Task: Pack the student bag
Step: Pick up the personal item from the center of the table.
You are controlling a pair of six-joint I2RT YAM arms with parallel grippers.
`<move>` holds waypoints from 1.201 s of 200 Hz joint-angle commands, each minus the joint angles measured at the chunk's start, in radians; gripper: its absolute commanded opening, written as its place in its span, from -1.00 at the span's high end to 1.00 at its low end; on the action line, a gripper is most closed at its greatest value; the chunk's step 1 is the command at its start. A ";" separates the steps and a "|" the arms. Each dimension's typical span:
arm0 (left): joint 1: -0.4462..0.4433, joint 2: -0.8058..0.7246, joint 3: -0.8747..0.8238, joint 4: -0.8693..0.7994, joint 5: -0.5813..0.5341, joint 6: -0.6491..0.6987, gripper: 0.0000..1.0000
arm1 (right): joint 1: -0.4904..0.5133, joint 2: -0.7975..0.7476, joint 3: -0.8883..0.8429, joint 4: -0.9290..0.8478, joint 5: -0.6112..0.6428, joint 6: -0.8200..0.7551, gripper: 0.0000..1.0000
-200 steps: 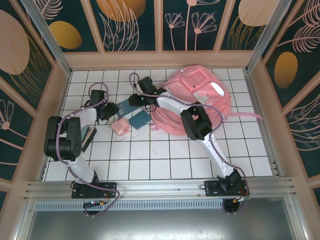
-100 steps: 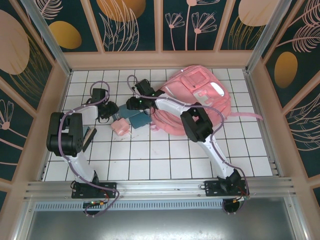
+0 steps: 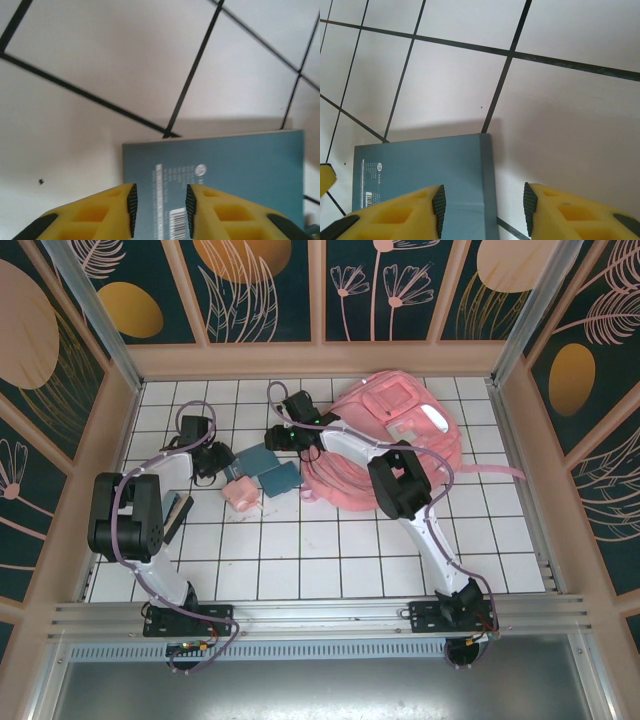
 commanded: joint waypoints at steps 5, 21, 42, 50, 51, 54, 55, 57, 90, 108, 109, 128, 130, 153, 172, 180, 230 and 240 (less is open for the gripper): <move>-0.001 0.038 -0.052 -0.013 -0.010 -0.015 0.38 | 0.017 0.019 -0.017 -0.059 0.026 -0.022 0.04; -0.001 0.058 -0.061 0.006 0.005 -0.015 0.42 | 0.024 0.036 -0.010 -0.083 0.046 -0.020 0.04; -0.001 0.081 -0.073 0.030 0.027 -0.019 0.64 | 0.031 0.058 -0.005 -0.106 0.038 -0.020 0.04; -0.001 0.083 -0.081 0.042 0.031 -0.023 0.65 | 0.035 0.063 -0.007 -0.112 0.030 -0.020 0.04; -0.001 0.083 -0.082 0.044 0.032 -0.024 0.65 | 0.036 0.063 -0.006 -0.113 0.029 -0.020 0.04; -0.001 0.081 -0.086 0.049 0.033 -0.025 0.67 | 0.038 0.065 -0.008 -0.115 0.025 -0.020 0.04; -0.001 0.081 -0.087 0.050 0.034 -0.026 0.68 | 0.038 0.066 -0.008 -0.115 0.024 -0.020 0.04; -0.001 0.082 -0.091 0.055 0.036 -0.028 0.70 | 0.040 0.066 -0.008 -0.116 0.020 -0.020 0.04; -0.001 0.088 -0.124 0.109 0.070 -0.029 0.81 | 0.073 0.071 -0.004 -0.107 -0.074 -0.007 0.06; -0.001 0.089 -0.141 0.141 0.095 -0.034 0.84 | 0.079 0.069 0.004 -0.091 -0.157 0.011 0.06; -0.001 0.089 -0.141 0.143 0.097 -0.033 0.84 | 0.078 0.069 0.005 -0.090 -0.162 0.012 0.06; -0.001 0.097 -0.150 0.165 0.121 -0.038 0.85 | 0.072 0.053 0.008 -0.056 -0.268 0.036 0.08; 0.000 0.097 -0.150 0.168 0.122 -0.038 0.85 | 0.072 0.052 0.009 -0.050 -0.279 0.038 0.08; 0.000 0.100 -0.152 0.175 0.127 -0.038 0.87 | 0.065 0.011 0.010 0.005 -0.406 0.075 0.11; -0.001 0.096 -0.152 0.174 0.129 -0.032 0.87 | 0.063 -0.034 0.002 0.036 -0.463 0.091 0.13; -0.001 0.094 -0.147 0.171 0.127 -0.029 0.87 | 0.063 -0.056 -0.008 0.047 -0.475 0.091 0.13; -0.001 0.064 -0.147 0.172 0.139 -0.023 0.87 | 0.062 -0.098 -0.032 0.040 -0.439 0.085 0.14; -0.001 0.060 -0.147 0.174 0.144 -0.021 0.88 | 0.062 -0.070 -0.008 0.006 -0.433 0.070 0.14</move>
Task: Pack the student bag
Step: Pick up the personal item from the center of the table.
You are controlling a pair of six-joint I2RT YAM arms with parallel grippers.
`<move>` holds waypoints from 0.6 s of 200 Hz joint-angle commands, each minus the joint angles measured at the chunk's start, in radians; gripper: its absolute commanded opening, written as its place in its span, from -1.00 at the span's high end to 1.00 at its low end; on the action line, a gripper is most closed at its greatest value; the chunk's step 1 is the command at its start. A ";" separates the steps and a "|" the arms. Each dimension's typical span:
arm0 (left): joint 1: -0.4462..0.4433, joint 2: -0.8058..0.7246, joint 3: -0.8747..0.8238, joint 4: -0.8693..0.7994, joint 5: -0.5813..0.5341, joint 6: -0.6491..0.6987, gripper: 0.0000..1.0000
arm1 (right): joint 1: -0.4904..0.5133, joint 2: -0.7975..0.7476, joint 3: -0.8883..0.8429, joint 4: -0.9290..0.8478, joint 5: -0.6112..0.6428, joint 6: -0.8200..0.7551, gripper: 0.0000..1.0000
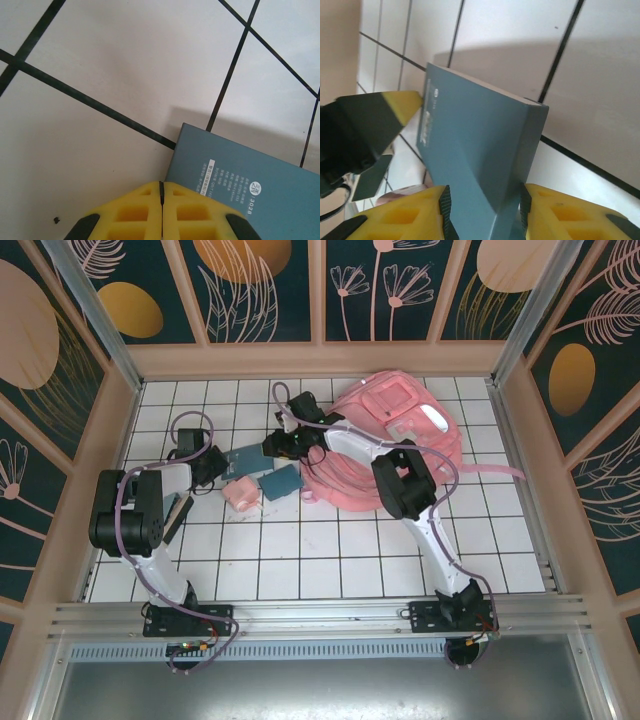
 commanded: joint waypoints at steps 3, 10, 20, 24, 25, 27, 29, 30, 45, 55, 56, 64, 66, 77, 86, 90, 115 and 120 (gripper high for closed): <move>-0.034 0.023 -0.036 -0.070 0.129 0.010 0.88 | 0.071 -0.015 0.054 0.028 -0.130 -0.010 0.14; -0.034 0.024 -0.036 -0.070 0.135 0.011 0.89 | 0.072 -0.008 0.040 0.047 -0.143 -0.002 0.14; -0.034 0.026 -0.035 -0.069 0.142 0.012 0.88 | 0.073 -0.006 0.011 0.091 -0.156 0.015 0.14; -0.034 0.027 -0.035 -0.069 0.145 0.012 0.89 | 0.074 -0.004 0.006 0.097 -0.151 0.018 0.14; -0.034 0.028 -0.035 -0.069 0.146 0.012 0.89 | 0.075 -0.003 0.007 0.098 -0.150 0.018 0.14; -0.034 0.028 -0.034 -0.069 0.146 0.011 0.89 | 0.076 0.000 0.008 0.097 -0.145 0.017 0.14; -0.034 0.028 -0.036 -0.069 0.147 0.010 0.89 | 0.077 0.004 0.011 0.095 -0.140 0.017 0.14; -0.034 0.028 -0.036 -0.069 0.148 0.011 0.89 | 0.077 0.005 0.013 0.093 -0.138 0.016 0.14; -0.034 0.019 -0.039 -0.063 0.160 0.010 0.89 | 0.077 0.036 0.050 0.058 -0.102 0.015 0.14; -0.034 0.015 -0.039 -0.060 0.171 0.008 0.89 | 0.077 0.050 0.054 0.067 -0.106 0.024 0.14; -0.034 0.014 -0.039 -0.060 0.172 0.008 0.89 | 0.077 0.050 0.054 0.070 -0.107 0.026 0.14; -0.034 0.012 -0.040 -0.056 0.183 0.004 0.88 | 0.077 0.049 0.039 0.103 -0.111 0.042 0.14; -0.034 0.011 -0.040 -0.055 0.185 0.002 0.89 | 0.077 0.047 0.033 0.113 -0.113 0.046 0.14; -0.034 0.009 -0.044 -0.047 0.202 -0.010 0.89 | 0.077 0.033 0.001 0.183 -0.114 0.074 0.14; -0.034 0.005 -0.051 -0.034 0.221 -0.024 0.89 | 0.076 0.018 -0.030 0.252 -0.118 0.105 0.14; -0.034 0.003 -0.055 -0.026 0.229 -0.034 0.89 | 0.076 0.012 -0.043 0.283 -0.117 0.121 0.14; -0.034 -0.018 -0.077 0.000 0.256 -0.070 0.88 | 0.077 0.003 -0.060 0.396 -0.114 0.214 0.14; -0.034 -0.023 -0.079 0.000 0.258 -0.073 0.88 | 0.077 0.003 -0.063 0.411 -0.113 0.229 0.14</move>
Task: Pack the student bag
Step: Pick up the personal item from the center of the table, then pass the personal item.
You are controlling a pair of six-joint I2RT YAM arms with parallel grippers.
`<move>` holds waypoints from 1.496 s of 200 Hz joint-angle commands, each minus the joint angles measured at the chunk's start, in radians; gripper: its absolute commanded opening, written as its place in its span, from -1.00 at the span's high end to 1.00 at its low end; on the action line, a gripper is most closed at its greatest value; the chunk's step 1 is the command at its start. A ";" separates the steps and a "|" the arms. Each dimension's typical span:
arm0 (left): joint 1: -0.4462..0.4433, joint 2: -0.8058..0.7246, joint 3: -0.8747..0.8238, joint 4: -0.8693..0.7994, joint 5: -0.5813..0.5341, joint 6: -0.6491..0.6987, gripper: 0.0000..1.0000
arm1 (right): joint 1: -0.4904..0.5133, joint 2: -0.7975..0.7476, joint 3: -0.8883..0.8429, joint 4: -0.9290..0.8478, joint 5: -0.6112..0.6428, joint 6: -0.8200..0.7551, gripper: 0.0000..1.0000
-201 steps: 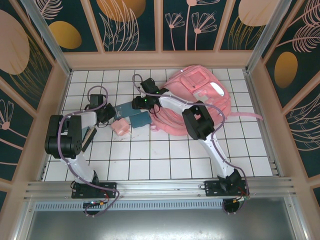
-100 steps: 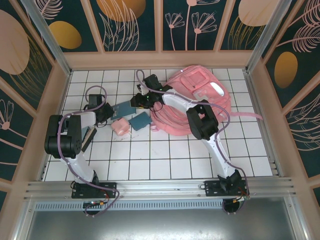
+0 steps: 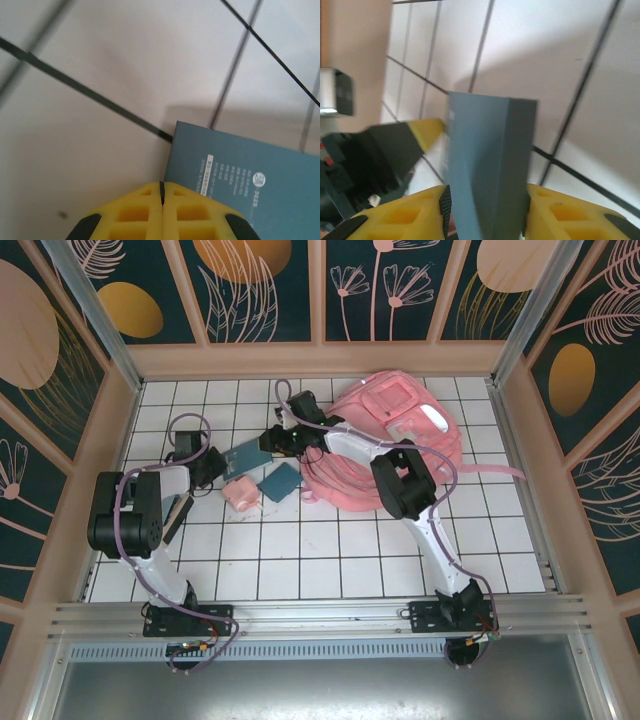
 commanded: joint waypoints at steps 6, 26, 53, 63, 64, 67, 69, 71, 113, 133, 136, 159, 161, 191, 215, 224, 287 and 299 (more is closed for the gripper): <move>-0.043 -0.013 -0.045 -0.033 0.187 -0.048 0.87 | 0.071 -0.002 -0.017 0.231 -0.088 0.128 0.14; -0.043 -0.024 -0.052 -0.028 0.203 -0.061 0.87 | 0.068 -0.002 -0.026 0.267 -0.081 0.171 0.17; -0.043 -0.041 -0.048 -0.057 0.163 -0.042 0.87 | 0.059 -0.003 0.000 0.172 -0.030 0.148 0.26; -0.043 -0.040 -0.042 -0.068 0.153 -0.035 0.87 | 0.052 -0.005 0.009 0.124 -0.013 0.125 0.30; -0.043 -0.039 -0.041 -0.068 0.152 -0.035 0.87 | 0.051 -0.006 0.010 0.119 -0.011 0.124 0.30; -0.043 -0.038 -0.040 -0.069 0.151 -0.032 0.87 | 0.050 -0.007 0.010 0.105 -0.001 0.119 0.32; -0.043 -0.038 -0.040 -0.069 0.151 -0.033 0.86 | 0.047 -0.009 0.009 0.093 0.006 0.118 0.33; -0.043 -0.037 -0.040 -0.069 0.151 -0.032 0.86 | 0.045 -0.009 0.010 0.084 0.012 0.115 0.35; -0.043 -0.042 -0.009 -0.088 0.143 -0.032 0.57 | 0.020 -0.055 -0.038 0.021 0.079 0.067 0.86; -0.043 -0.109 0.023 -0.120 0.128 -0.039 0.31 | 0.005 -0.091 -0.061 0.039 0.093 0.067 1.00; -0.043 -0.118 0.026 -0.122 0.125 -0.042 0.27 | 0.002 -0.096 -0.064 0.043 0.094 0.069 1.00; -0.042 -0.190 0.045 -0.110 0.126 -0.093 0.09 | -0.029 -0.139 -0.073 0.066 0.085 0.085 1.00; -0.043 -0.197 0.045 -0.106 0.130 -0.099 0.08 | -0.032 -0.144 -0.073 0.069 0.084 0.088 1.00; -0.043 -0.277 0.053 0.002 0.193 -0.211 -0.48 | -0.087 -0.205 -0.099 0.147 0.018 0.161 1.00; -0.043 -0.294 0.053 0.134 0.268 -0.308 -0.50 | -0.129 -0.252 -0.143 0.262 -0.074 0.267 1.00; -0.043 -0.291 0.054 0.175 0.290 -0.345 -0.48 | -0.144 -0.268 -0.168 0.321 -0.106 0.318 1.00; -0.043 -0.216 0.006 0.592 0.439 -0.612 -0.29 | -0.168 -0.344 -0.297 0.667 -0.221 0.564 1.00; -0.043 -0.206 0.008 0.625 0.453 -0.635 -0.25 | -0.166 -0.348 -0.315 0.718 -0.230 0.600 1.00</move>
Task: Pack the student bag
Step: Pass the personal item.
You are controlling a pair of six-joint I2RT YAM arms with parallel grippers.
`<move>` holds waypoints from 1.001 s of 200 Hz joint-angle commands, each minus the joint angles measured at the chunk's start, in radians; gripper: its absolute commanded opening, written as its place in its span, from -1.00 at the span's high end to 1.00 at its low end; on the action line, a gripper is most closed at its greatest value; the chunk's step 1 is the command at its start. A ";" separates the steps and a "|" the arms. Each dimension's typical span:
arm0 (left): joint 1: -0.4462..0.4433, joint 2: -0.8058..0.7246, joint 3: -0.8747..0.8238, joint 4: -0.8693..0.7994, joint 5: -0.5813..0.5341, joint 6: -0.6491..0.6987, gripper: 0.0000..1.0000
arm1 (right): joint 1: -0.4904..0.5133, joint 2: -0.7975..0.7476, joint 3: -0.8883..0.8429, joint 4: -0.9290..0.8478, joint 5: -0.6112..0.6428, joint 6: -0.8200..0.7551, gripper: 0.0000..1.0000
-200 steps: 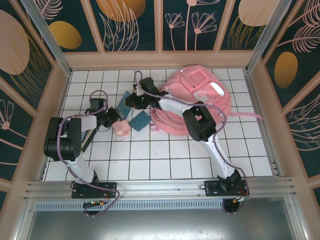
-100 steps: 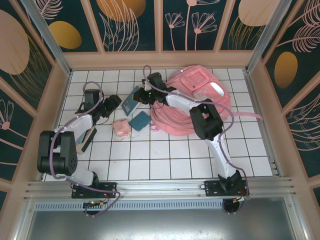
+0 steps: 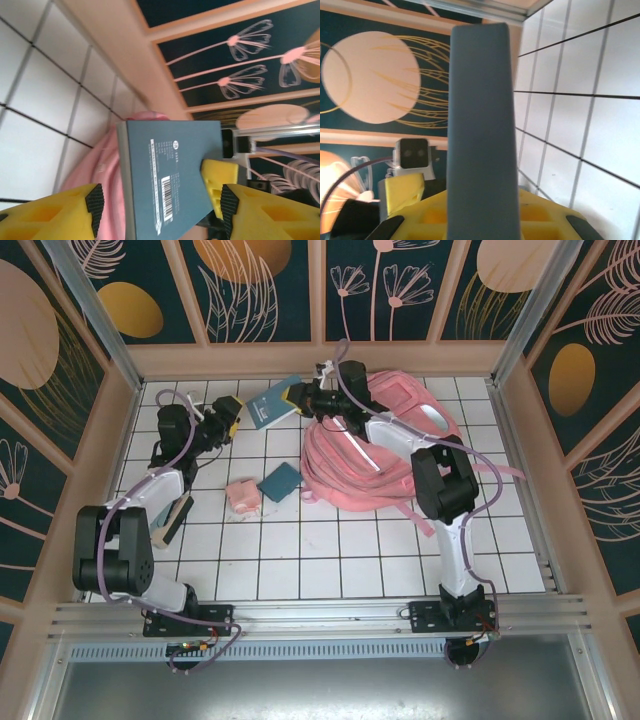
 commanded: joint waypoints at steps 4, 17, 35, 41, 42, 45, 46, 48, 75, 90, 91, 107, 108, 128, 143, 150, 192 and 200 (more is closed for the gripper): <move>-0.005 0.035 -0.016 0.214 0.085 -0.122 -0.25 | 0.008 -0.064 -0.036 0.218 -0.072 0.124 1.00; -0.006 0.040 -0.013 0.207 0.090 -0.119 -0.23 | 0.010 -0.065 -0.052 0.274 -0.077 0.165 1.00; -0.005 0.049 -0.016 0.220 0.105 -0.129 -0.20 | 0.014 -0.066 -0.059 0.307 -0.082 0.188 1.00; -0.005 0.052 -0.018 0.237 0.116 -0.137 -0.19 | 0.016 -0.066 -0.058 0.305 -0.082 0.187 1.00; -0.005 0.052 -0.018 0.240 0.118 -0.139 -0.19 | 0.016 -0.065 -0.057 0.304 -0.083 0.187 1.00; -0.005 0.054 -0.018 0.248 0.123 -0.143 -0.18 | 0.016 -0.065 -0.058 0.304 -0.082 0.185 1.00; -0.004 0.054 -0.020 0.251 0.124 -0.144 -0.17 | 0.016 -0.065 -0.057 0.304 -0.083 0.185 1.00; -0.005 0.054 -0.021 0.256 0.128 -0.146 -0.16 | 0.016 -0.065 -0.056 0.304 -0.083 0.185 1.00; -0.005 0.058 -0.028 0.248 0.157 -0.144 -0.08 | 0.016 -0.060 -0.044 0.317 -0.078 0.192 1.00; -0.005 0.054 -0.041 0.227 0.161 -0.135 -0.08 | 0.037 -0.053 -0.032 0.326 -0.077 0.204 1.00; -0.004 0.053 -0.041 0.224 0.160 -0.132 -0.08 | 0.037 -0.052 -0.030 0.328 -0.077 0.205 1.00; -0.005 0.035 -0.048 0.165 0.133 -0.096 -0.16 | 0.040 -0.051 -0.022 0.329 -0.071 0.203 1.00; -0.005 0.033 -0.049 0.160 0.132 -0.092 -0.17 | 0.040 -0.051 -0.022 0.329 -0.071 0.203 1.00; -0.005 0.012 -0.047 0.097 0.098 -0.060 -0.20 | 0.044 -0.058 -0.015 0.294 -0.058 0.178 1.00; -0.005 0.000 -0.041 0.075 0.086 -0.043 -0.19 | 0.044 -0.063 -0.016 0.276 -0.051 0.164 1.00; -0.005 0.001 -0.037 0.076 0.091 -0.041 -0.20 | 0.046 -0.063 -0.018 0.290 -0.055 0.169 1.00; -0.005 0.012 -0.041 0.113 0.118 -0.070 -0.05 | 0.062 -0.061 -0.018 0.290 -0.057 0.167 1.00; -0.005 0.007 -0.051 0.140 0.121 -0.086 0.09 | 0.063 -0.061 -0.022 0.290 -0.057 0.166 1.00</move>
